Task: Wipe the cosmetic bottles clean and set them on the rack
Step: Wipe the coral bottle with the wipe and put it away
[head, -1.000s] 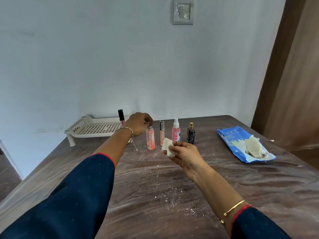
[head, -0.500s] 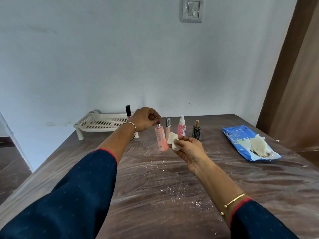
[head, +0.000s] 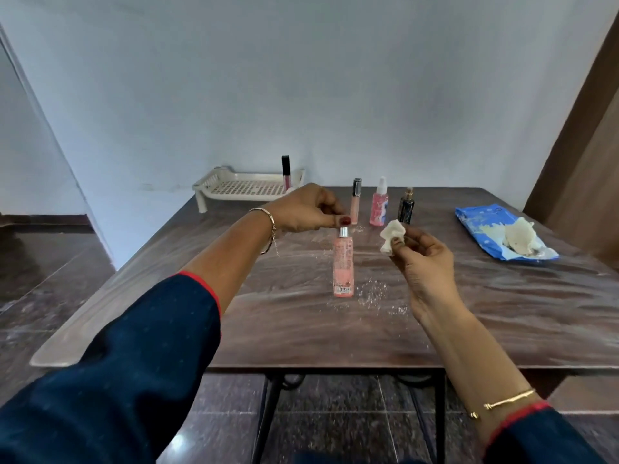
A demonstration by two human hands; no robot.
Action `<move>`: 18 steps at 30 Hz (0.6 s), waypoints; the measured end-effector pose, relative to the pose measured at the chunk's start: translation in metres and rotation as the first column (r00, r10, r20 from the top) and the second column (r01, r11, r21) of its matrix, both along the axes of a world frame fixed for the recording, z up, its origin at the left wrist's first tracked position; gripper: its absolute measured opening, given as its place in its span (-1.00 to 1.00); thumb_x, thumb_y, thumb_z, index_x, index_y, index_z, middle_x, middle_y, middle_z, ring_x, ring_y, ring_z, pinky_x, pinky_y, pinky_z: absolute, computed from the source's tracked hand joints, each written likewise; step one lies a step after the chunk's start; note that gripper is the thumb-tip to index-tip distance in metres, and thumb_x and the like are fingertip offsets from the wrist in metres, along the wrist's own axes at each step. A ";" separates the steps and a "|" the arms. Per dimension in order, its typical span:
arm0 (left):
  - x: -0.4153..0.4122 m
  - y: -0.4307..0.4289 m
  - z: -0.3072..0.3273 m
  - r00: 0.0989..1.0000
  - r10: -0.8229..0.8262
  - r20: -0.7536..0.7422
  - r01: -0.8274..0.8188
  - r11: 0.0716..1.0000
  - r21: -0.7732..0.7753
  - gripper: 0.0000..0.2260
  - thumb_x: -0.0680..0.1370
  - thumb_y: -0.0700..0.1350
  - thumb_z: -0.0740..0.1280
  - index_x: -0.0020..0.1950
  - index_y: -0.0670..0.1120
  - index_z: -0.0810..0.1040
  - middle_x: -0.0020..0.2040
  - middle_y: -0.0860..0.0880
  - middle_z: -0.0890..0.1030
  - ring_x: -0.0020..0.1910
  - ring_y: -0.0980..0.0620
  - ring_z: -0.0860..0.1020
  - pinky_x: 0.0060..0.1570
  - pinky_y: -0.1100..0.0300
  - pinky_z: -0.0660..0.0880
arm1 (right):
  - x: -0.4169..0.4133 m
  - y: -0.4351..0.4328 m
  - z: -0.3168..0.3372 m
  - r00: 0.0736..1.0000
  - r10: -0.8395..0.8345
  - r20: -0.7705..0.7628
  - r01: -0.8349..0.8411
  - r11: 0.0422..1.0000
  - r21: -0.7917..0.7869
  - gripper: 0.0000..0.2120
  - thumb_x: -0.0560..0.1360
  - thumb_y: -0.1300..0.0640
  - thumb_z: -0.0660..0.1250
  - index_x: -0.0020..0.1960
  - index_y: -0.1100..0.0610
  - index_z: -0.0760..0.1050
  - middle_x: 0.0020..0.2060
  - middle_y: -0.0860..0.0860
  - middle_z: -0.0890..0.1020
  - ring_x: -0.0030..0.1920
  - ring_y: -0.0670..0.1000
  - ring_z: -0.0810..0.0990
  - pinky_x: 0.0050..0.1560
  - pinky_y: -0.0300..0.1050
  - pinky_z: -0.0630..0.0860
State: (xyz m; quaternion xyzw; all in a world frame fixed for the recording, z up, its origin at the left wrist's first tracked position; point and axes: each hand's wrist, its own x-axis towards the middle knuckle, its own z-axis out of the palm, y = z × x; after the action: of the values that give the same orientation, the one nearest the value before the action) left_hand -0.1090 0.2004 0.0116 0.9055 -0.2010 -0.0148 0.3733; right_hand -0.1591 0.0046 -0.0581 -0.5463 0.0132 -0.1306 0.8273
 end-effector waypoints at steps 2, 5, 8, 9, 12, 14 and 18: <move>-0.011 0.001 -0.005 1.000 -0.008 -0.027 0.008 1.000 0.003 -0.78 0.47 -0.05 0.44 0.02 -0.15 0.64 -0.19 -0.03 0.64 -0.23 0.10 0.50 -0.29 0.39 0.44 | -0.014 0.003 -0.010 0.999 -0.010 0.044 0.013 0.997 -0.072 -0.81 0.44 0.43 0.35 -0.01 0.22 0.60 -0.13 0.06 0.68 -0.14 -0.08 0.65 -0.12 -0.30 0.58; -0.020 0.002 -0.010 0.998 -0.001 -0.056 -0.003 0.998 -0.056 -0.86 0.45 -0.09 0.46 -0.06 -0.13 0.64 -0.30 0.06 0.61 -0.27 0.10 0.47 -0.35 0.38 0.43 | -0.029 0.010 -0.019 0.991 -0.020 0.131 0.050 0.972 -0.229 -0.80 0.44 0.43 0.35 -0.07 0.17 0.62 -0.19 -0.07 0.70 -0.15 -0.13 0.66 -0.09 -0.30 0.56; -0.024 0.001 -0.011 0.998 0.008 -0.061 -0.012 0.998 -0.065 -0.87 0.45 -0.10 0.46 -0.07 -0.14 0.65 -0.34 0.08 0.60 -0.29 0.10 0.45 -0.35 0.36 0.42 | -0.032 0.016 -0.021 0.964 -0.031 0.264 0.170 0.836 -0.523 -0.76 0.44 0.38 0.38 -0.06 0.07 0.64 -0.14 -0.09 0.69 -0.08 -0.09 0.65 -0.06 -0.29 0.54; -0.024 0.001 -0.012 0.998 0.008 -0.057 -0.012 0.998 -0.058 -0.85 0.45 -0.10 0.46 -0.05 -0.15 0.66 -0.32 0.07 0.60 -0.29 0.11 0.46 -0.35 0.36 0.43 | -0.031 0.018 -0.021 0.950 -0.020 0.312 0.215 0.767 -0.605 -0.76 0.44 0.36 0.38 -0.05 0.05 0.65 -0.12 -0.08 0.67 -0.07 -0.09 0.63 -0.06 -0.27 0.55; -0.025 -0.001 -0.013 0.998 0.020 -0.054 -0.023 0.998 -0.050 -0.82 0.45 -0.11 0.46 -0.02 -0.18 0.65 -0.29 0.01 0.60 -0.30 0.13 0.48 -0.33 0.39 0.44 | -0.032 0.024 -0.020 0.888 0.077 0.453 0.349 0.528 -0.774 -0.75 0.45 0.36 0.36 0.01 0.07 0.63 -0.11 -0.07 0.59 -0.11 -0.10 0.58 -0.09 -0.18 0.58; -0.025 -0.001 -0.013 0.999 0.023 -0.040 -0.024 0.999 -0.026 -0.80 0.46 -0.13 0.46 0.01 -0.21 0.65 -0.26 -0.05 0.63 -0.30 0.14 0.52 -0.32 0.41 0.44 | -0.031 0.027 -0.024 0.836 0.156 0.527 0.447 0.364 -0.817 -0.75 0.46 0.35 0.32 0.06 0.13 0.62 -0.10 0.00 0.57 -0.13 0.00 0.57 -0.16 -0.05 0.57; -0.023 0.002 -0.013 1.000 0.003 -0.021 -0.004 1.000 -0.014 -0.81 0.46 -0.17 0.45 0.03 -0.21 0.65 -0.13 -0.18 0.68 -0.22 0.08 0.60 -0.19 0.37 0.51 | -0.036 0.030 -0.032 0.796 0.243 0.554 0.499 0.254 -0.829 -0.65 0.49 0.13 0.12 0.11 0.18 0.60 -0.13 0.10 0.55 -0.24 0.15 0.56 -0.38 0.05 0.51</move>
State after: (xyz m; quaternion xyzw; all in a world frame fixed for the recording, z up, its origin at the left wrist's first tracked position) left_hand -0.1316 0.2021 -0.0012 0.9031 -0.1956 -0.0222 0.3816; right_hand -0.1948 0.0345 -0.0900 -0.8575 -0.2754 -0.3435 0.2663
